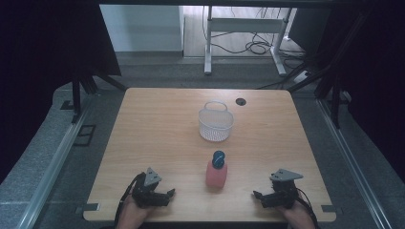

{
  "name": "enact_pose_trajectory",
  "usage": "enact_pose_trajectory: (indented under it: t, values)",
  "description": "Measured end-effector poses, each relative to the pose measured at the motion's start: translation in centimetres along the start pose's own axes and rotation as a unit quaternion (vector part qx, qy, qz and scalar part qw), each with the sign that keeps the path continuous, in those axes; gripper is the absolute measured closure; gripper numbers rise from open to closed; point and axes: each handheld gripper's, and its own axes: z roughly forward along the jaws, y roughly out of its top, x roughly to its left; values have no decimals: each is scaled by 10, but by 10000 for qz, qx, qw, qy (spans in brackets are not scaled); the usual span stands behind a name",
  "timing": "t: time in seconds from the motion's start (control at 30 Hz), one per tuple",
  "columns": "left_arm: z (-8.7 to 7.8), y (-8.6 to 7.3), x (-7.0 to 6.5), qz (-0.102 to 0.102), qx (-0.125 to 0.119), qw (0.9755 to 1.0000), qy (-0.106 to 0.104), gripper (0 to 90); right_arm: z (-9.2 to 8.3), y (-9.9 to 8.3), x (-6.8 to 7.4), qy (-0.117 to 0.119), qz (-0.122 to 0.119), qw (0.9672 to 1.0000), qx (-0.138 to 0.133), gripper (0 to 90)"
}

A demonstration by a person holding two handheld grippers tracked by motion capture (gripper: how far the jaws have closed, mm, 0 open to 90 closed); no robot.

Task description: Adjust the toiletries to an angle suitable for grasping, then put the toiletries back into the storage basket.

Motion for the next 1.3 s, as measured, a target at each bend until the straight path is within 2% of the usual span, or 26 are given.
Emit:
enact_pose_trajectory:
  t: [1.3]
  values:
    - [0,0,0,20,18,10000,-2,111,-3,2,1,10,35,10000,26,0]
